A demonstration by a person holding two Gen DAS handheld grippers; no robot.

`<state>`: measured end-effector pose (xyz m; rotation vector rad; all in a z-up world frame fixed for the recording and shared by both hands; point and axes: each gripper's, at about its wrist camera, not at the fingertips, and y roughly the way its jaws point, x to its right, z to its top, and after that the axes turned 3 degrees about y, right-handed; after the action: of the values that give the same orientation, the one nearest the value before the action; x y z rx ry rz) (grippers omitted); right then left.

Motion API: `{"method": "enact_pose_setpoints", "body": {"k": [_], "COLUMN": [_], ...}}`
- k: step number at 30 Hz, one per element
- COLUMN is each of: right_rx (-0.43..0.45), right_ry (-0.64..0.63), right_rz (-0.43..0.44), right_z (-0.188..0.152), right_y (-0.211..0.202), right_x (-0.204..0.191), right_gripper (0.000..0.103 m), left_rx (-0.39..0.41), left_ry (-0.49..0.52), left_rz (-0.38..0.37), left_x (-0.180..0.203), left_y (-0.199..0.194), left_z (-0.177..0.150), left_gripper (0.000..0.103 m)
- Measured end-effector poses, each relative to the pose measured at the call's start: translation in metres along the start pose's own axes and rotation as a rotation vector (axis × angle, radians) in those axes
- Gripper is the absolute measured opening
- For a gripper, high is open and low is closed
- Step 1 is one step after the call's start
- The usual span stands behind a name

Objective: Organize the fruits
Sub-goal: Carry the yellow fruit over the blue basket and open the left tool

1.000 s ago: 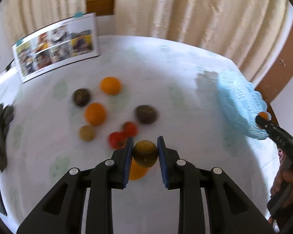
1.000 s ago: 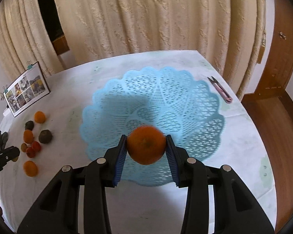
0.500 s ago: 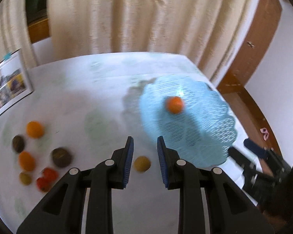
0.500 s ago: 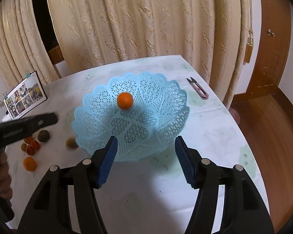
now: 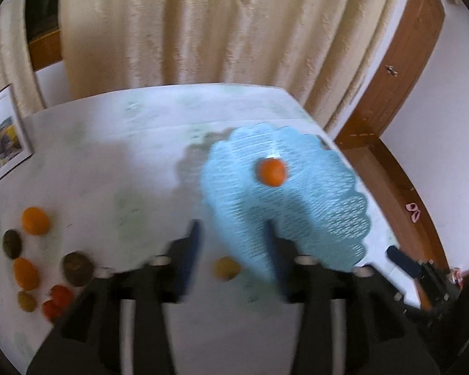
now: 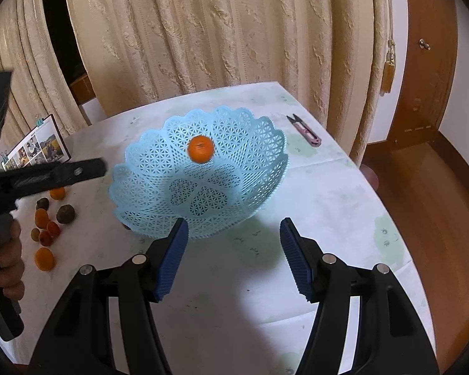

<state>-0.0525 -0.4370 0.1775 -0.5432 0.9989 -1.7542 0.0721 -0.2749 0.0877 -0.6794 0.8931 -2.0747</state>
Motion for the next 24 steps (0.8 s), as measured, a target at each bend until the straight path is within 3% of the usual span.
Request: {"method": "enact_pose_setpoints", "body": {"k": [2,7,18,22,24], "right_rx": [-0.01,-0.034,-0.066,-0.086,-0.095], "right_ry": [-0.001,-0.012,-0.026,-0.012,-0.005], "right_rz": [0.004,0.011,-0.021,-0.047,-0.057], "right_z": [-0.002,-0.007,-0.017,-0.026,-0.03], "right_y": [0.003,0.008,0.006,0.003,0.003], "right_x": [-0.003,-0.011,-0.013,-0.004,0.0], "right_gripper": [0.063,0.063,0.063,0.063,0.063], "left_rx": [-0.02,-0.078,-0.083,-0.086,-0.093], "left_ry": [-0.004,-0.018,0.126,0.154,0.164], "left_rz": [0.036,0.041,-0.055,-0.078,-0.075], "left_x": [-0.017,-0.039,-0.004,0.004,0.005], "left_y": [-0.001,0.007,0.048,0.066,0.074], "left_z": [-0.011,-0.035,-0.042,-0.039,-0.038], "left_gripper": [0.059,0.059,0.058,0.05,0.035]}}
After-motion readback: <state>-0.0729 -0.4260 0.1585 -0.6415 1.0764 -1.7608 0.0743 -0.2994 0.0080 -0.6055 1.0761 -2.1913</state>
